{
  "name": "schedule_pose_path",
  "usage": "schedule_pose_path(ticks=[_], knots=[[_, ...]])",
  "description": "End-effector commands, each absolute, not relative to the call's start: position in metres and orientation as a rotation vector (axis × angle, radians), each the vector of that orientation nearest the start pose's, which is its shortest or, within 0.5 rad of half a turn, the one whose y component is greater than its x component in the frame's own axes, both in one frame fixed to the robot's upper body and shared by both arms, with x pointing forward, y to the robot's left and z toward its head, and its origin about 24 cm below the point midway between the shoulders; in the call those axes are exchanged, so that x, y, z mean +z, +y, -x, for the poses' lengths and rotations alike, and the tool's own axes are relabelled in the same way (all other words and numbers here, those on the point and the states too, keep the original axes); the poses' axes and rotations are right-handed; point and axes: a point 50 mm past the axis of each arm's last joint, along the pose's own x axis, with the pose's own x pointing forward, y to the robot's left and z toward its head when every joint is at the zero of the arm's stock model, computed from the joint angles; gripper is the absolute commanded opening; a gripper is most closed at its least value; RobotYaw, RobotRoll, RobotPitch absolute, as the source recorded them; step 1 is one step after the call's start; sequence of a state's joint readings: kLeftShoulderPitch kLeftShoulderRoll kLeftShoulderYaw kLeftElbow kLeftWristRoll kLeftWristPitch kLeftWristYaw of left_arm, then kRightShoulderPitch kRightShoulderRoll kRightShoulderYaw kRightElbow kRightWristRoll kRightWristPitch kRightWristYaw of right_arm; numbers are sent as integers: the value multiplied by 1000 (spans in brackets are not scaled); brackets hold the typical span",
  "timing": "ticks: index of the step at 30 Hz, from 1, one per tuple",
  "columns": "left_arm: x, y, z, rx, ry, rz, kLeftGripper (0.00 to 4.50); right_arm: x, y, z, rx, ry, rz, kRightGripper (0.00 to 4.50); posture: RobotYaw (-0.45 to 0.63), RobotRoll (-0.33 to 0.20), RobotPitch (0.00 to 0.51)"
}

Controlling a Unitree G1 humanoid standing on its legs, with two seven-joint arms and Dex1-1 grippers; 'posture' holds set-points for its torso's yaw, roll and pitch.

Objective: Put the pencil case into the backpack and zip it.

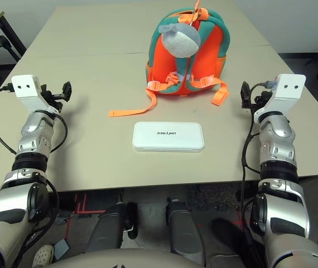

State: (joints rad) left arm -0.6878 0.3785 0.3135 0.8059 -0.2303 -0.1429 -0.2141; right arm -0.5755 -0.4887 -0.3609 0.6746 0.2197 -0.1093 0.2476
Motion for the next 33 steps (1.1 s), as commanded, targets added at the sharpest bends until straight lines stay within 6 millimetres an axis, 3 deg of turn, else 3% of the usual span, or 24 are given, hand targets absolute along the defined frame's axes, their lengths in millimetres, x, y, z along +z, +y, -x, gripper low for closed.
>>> schedule_pose_path(ticks=[1, 12, 17, 26, 33], knots=[[115, 269, -362, 104, -119, 41, 4500, 125, -310, -337, -162, -140, 54, 4483, -106, 0, 129], [119, 269, -362, 94, -126, 42, 4500, 124, -310, -336, -162, -140, 53, 4483, -110, 0, 130], [126, 260, -368, 47, -129, 61, 4500, 127, -313, -335, -170, -148, 55, 4483, -123, 0, 130], [148, 226, -373, -223, -88, 154, 4500, 127, -317, -330, -179, -151, 54, 4483, -129, 0, 116], [163, 200, -357, -499, 20, 223, 4500, 127, -313, -329, -121, -127, 113, 4483, -126, 0, 122]])
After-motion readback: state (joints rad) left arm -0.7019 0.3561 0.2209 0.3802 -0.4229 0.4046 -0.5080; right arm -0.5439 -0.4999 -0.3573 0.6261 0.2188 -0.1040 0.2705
